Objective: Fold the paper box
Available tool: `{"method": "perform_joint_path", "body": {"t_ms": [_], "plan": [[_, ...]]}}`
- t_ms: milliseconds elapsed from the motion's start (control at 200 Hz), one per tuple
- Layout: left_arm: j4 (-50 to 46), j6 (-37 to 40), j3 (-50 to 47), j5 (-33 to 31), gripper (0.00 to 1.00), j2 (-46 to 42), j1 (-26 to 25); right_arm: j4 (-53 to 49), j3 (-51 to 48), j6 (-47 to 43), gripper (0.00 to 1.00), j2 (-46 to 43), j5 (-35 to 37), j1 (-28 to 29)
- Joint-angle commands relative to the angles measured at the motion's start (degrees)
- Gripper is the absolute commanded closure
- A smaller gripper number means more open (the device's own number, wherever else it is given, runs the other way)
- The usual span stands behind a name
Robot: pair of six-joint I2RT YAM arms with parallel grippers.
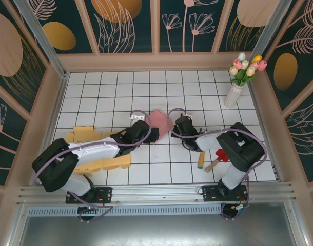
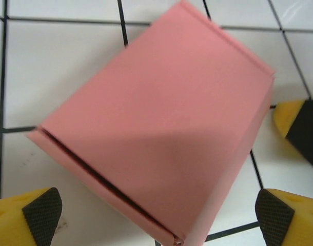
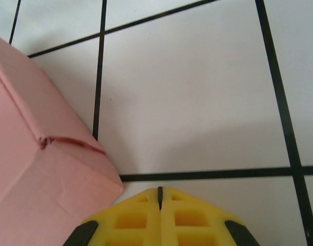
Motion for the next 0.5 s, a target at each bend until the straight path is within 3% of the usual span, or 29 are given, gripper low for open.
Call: {"method": "perform_joint_path", "body": {"t_ms": [0,190,495], "plan": [[-1.87,3.26,2.87,2.22,0.01,0.49,4.3,-7.07,2.23,0.05,1.0,-2.34,-0.18,-0.18],[0.18,8.6,8.72,8.46,0.02,9.73,9.66,-8.66,5.57,0.87,1.0,-0.71,-5.15,-1.67],[6.57,11.34,13.61,16.84,0.03,20.28,10.94,-4.69,7.54,0.87,1.0,3.74,-12.3,-4.6]]}}
